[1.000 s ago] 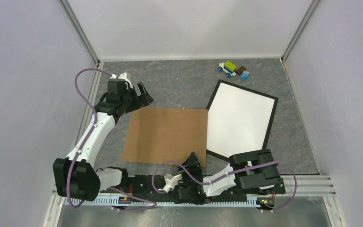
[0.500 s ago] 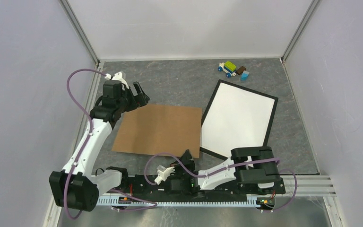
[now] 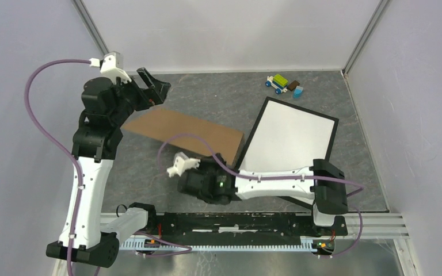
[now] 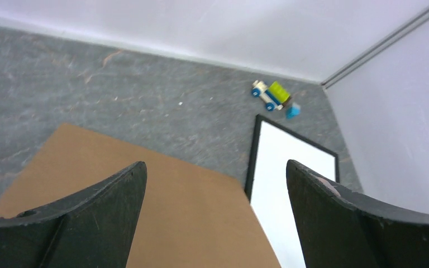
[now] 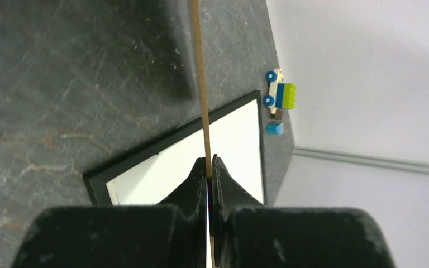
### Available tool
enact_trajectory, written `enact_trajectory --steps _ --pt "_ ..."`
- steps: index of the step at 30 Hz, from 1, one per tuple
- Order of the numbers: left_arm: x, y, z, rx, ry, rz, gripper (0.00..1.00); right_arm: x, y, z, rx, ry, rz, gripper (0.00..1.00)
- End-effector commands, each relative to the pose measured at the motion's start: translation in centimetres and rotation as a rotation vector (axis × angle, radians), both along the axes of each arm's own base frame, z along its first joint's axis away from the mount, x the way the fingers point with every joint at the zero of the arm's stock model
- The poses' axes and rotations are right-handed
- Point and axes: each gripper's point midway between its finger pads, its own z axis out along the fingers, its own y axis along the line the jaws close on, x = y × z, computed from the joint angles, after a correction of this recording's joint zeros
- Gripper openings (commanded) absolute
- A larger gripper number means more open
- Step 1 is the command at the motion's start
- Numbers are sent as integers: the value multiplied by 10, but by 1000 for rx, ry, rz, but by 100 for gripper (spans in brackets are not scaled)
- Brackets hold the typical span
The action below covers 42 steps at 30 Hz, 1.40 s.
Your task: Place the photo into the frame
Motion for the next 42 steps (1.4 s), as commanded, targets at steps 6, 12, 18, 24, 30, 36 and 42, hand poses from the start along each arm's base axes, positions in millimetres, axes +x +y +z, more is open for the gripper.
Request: enact_trajectory --steps 6,12,18,24,30,36,42 --pt "-15 -25 94 -146 -134 -117 100 60 -10 99 506 139 -181 0" --pt "-15 -32 108 -200 -148 -143 100 99 -28 151 888 282 -220 0" --pt "-9 -35 87 -208 -106 -152 100 135 -81 150 1280 479 -291 0" --pt "-5 -43 65 -224 -59 -190 100 143 -138 112 1596 564 -381 0" --pt "2 -53 36 -229 0 -224 100 129 -186 81 1815 496 -454 0" --pt "10 -59 -5 -209 73 -234 100 102 -214 43 1875 429 -547 0" --pt "15 -65 -44 -184 131 -238 100 77 -232 17 1871 361 -558 0"
